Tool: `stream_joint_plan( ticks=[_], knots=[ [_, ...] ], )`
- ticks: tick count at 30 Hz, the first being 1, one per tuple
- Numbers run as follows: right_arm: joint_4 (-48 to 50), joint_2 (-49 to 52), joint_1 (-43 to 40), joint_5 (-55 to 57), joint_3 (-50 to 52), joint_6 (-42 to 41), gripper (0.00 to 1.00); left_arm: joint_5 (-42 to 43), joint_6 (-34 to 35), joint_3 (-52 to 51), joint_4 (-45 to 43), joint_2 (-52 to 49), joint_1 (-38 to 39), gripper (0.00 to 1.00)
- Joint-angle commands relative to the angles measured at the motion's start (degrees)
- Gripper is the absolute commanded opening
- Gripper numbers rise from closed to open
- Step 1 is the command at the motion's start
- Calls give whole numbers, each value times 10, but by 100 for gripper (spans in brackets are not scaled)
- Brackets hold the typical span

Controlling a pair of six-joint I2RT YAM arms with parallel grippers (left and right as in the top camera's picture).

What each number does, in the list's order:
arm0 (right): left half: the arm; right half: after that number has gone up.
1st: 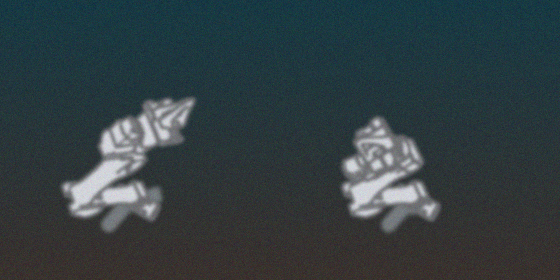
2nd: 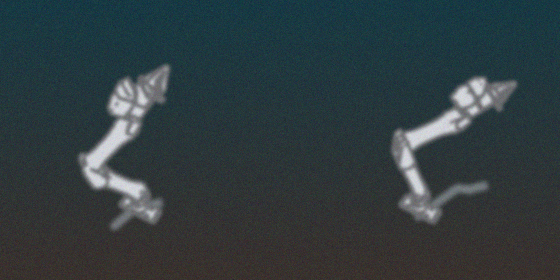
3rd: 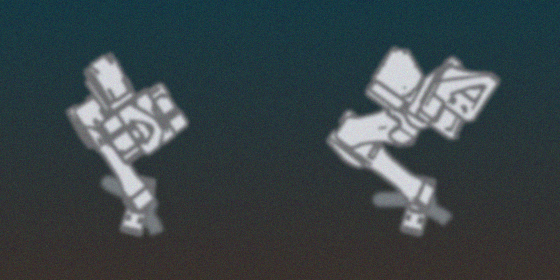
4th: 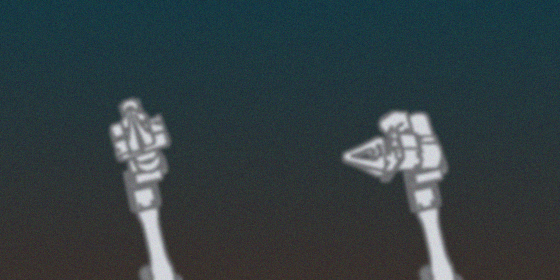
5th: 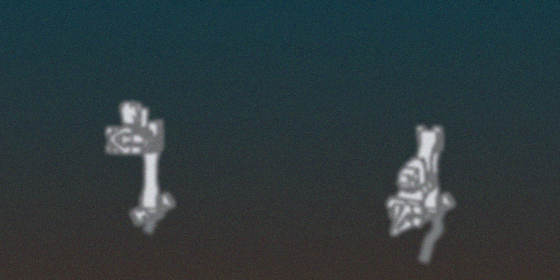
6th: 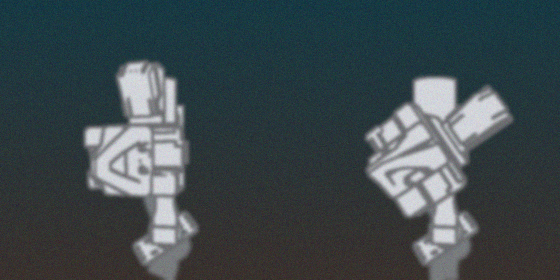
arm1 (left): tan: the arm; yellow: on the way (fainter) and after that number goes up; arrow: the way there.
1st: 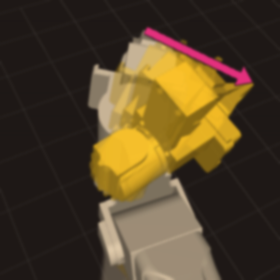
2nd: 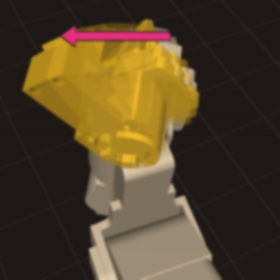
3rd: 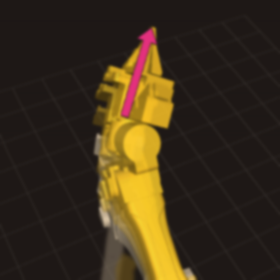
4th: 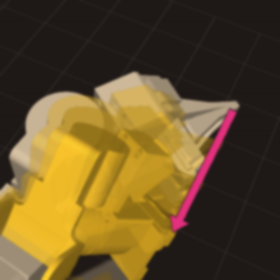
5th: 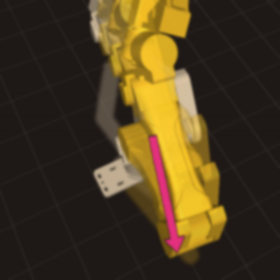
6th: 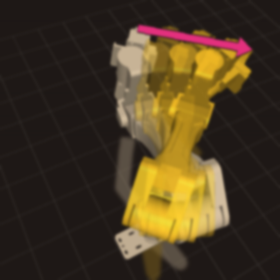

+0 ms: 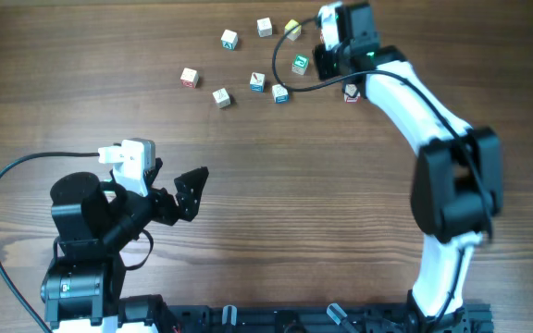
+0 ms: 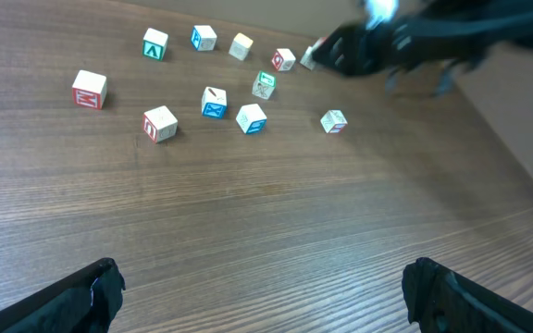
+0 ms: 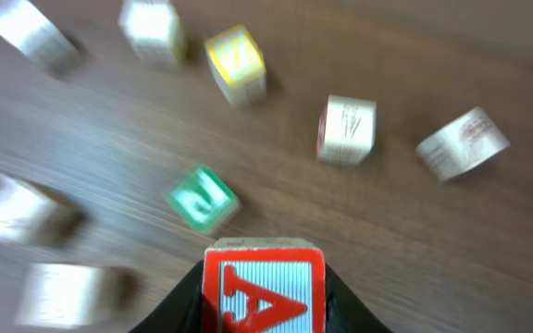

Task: Form a horizontal line
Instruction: 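Close the right gripper on the red A block, then carry the red A block left toward the N and M blocks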

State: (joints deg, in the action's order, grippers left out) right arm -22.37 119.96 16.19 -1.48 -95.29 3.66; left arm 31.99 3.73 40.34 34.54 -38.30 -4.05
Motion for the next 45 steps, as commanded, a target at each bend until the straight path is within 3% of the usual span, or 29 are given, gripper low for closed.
stream_joint_plan(
  ticks=[1, 7, 11, 16, 19, 22, 27, 29, 32, 34, 38, 45],
  knots=[
    [-30, -90, 9, -94, -8, -116, 29, -2, -1, -2, -2, 0, -2, 100],
    [-108, -106, 9, -286, -7, -229, 29, -2, -1, -2, -2, 0, -2, 100],
    [-177, -102, 16, -295, 9, -252, 26, -2, -1, -2, -2, 0, -2, 100],
    [-180, -101, 54, -295, 57, -253, 26, -2, -1, -2, -2, 0, -2, 100],
    [-136, -98, 89, -288, 93, -277, 26, -2, -1, -2, -2, 0, -2, 100],
    [-50, -94, 128, -261, 141, -366, 26, -2, -1, -2, -2, 0, -2, 100],
    [51, -92, 182, -262, 200, -441, 26, -18, -4, -2, -37, 0, -2, 100],
    [90, -91, 207, -259, 219, -462, 26, -78, 6, -2, -43, 0, -4, 100],
    [160, -87, 248, -244, 246, -504, 26, -263, 129, -2, -22, 0, -27, 100],
    [193, -82, 274, -232, 252, -519, 26, -304, 169, -2, -6, 0, -55, 100],
    [260, -66, 315, -208, 252, -522, 26, -279, 182, -2, -5, -3, -121, 100],
    [332, -8, 349, -186, 252, -637, 26, -182, 182, 21, 5, -72, -268, 100]
  ],
)
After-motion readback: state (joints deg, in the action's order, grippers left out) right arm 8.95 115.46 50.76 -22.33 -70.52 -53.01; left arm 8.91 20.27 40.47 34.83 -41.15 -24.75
